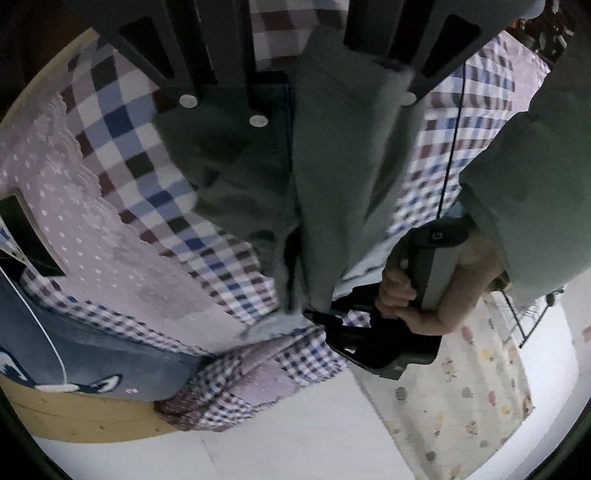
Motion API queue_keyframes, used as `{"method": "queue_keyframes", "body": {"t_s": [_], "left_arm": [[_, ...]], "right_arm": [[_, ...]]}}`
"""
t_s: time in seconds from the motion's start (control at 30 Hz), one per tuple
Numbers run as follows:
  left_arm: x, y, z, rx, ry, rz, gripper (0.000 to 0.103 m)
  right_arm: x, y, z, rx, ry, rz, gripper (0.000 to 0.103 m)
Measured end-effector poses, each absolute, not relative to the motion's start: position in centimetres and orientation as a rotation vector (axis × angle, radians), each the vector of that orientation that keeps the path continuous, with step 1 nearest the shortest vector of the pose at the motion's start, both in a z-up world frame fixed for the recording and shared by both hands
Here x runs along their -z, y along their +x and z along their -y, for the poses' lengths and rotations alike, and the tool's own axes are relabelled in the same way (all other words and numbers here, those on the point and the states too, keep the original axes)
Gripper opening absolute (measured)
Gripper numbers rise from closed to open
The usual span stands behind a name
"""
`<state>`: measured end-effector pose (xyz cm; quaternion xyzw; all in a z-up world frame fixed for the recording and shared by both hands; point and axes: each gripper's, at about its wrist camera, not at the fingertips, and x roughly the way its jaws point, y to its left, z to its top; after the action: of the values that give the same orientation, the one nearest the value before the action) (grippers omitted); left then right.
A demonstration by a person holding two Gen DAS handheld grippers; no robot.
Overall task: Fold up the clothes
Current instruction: 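Lift the green shirt edge with both grippers and fold it over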
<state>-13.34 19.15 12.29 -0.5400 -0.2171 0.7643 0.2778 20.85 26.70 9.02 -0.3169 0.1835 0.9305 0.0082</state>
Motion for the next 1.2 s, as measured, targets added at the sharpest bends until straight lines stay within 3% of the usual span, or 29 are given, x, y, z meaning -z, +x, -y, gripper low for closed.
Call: {"method": "queue_keyframes", "body": {"t_s": [0.27,0.3,0.37,0.4,0.43,0.53,0.77,0.8,0.9,1.07,1.2], "left_arm": [[-9.5,-14.3,-19.6,-2.045,-1.532,0.618,0.012],[-9.5,-14.3,-19.4,-2.041,-1.529,0.630,0.017],[-10.4,-14.1,-18.7,-2.067,-1.493,0.646,0.038],[-10.9,-14.1,-18.2,-2.079,-1.471,0.664,0.058],[-11.4,-14.0,-17.6,-2.092,-1.446,0.683,0.070],[-13.5,-13.5,-15.8,-2.124,-1.366,0.726,0.082],[-16.6,-11.0,-8.7,-2.275,-1.256,0.650,0.082],[-16.5,-10.8,-7.7,-2.286,-1.249,0.652,0.082],[-14.7,-10.9,-4.3,-2.286,-1.270,0.687,0.082],[-10.6,-12.3,-0.9,-2.225,-1.332,0.737,0.082],[-8.1,-13.6,-1.5,-2.150,-1.383,0.707,0.064]], "right_arm": [[-6.4,19.5,-29.8,-2.769,-1.113,-0.634,0.002],[-6.3,19.6,-30.0,-2.755,-1.121,-0.629,0.004],[-6.1,19.8,-30.4,-2.730,-1.135,-0.627,0.005],[-5.9,19.8,-30.7,-2.721,-1.141,-0.635,0.007],[-5.8,19.9,-31.0,-2.713,-1.143,-0.642,0.008],[-5.8,20.2,-32.0,-2.688,-1.136,-0.651,0.012],[-7.8,21.4,-35.0,-2.716,-1.061,-0.669,0.022],[-8.3,21.5,-35.5,-2.738,-1.047,-0.691,0.027],[-9.5,21.5,-36.7,-2.810,-1.032,-0.731,0.041],[-11.5,18.8,-37.2,-2.893,-1.057,-0.733,0.043],[-12.0,14.2,-37.7,-2.978,-1.095,-0.723,0.048]]}}
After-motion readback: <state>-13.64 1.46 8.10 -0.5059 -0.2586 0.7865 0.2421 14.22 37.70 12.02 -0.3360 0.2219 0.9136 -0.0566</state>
